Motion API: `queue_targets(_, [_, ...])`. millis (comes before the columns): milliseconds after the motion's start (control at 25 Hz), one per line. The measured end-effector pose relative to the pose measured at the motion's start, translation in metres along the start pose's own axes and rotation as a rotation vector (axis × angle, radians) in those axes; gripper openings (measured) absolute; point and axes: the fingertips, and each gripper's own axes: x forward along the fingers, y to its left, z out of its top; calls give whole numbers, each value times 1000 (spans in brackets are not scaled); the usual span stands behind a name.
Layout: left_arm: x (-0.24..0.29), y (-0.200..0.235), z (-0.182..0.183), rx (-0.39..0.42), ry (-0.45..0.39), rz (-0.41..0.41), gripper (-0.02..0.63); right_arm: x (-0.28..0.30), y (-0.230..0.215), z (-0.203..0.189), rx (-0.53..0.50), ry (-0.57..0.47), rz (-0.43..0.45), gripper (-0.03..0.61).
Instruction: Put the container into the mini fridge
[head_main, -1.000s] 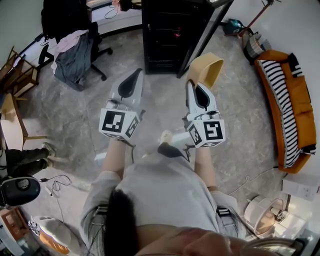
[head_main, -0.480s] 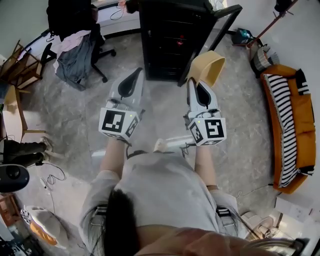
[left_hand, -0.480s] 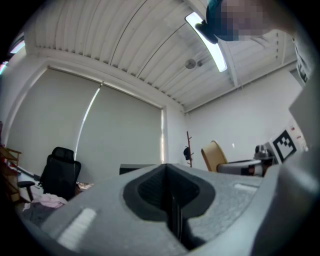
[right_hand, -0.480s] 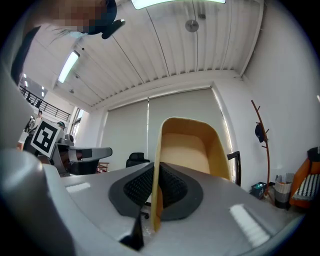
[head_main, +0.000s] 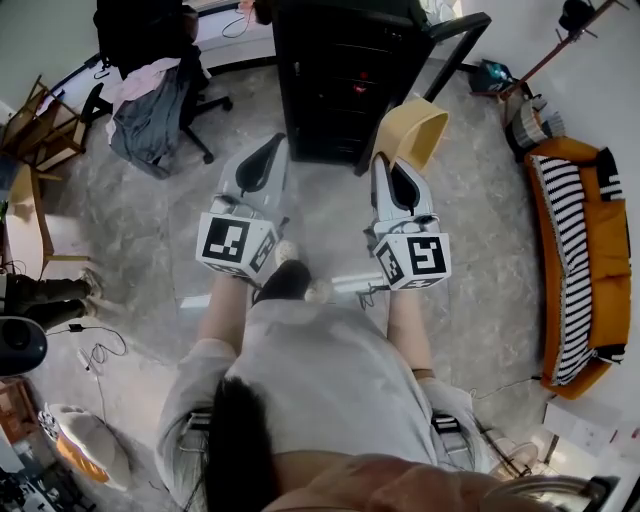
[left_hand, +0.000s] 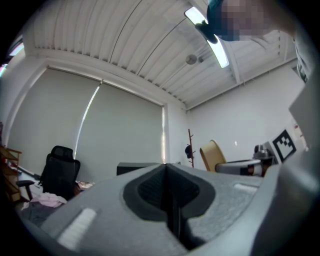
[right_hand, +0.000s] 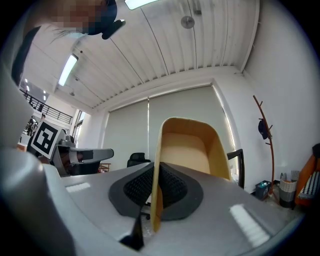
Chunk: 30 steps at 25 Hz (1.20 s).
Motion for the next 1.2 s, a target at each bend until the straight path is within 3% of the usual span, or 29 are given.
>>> queue_targets(360, [42,23,-7,-19,-10,-30,2,35,-21,-3,2,5,-32,14])
queue_targets(1200, [157,153,-22,-50,-23,-124,2,188,-52,-13,-24,6,-130,14])
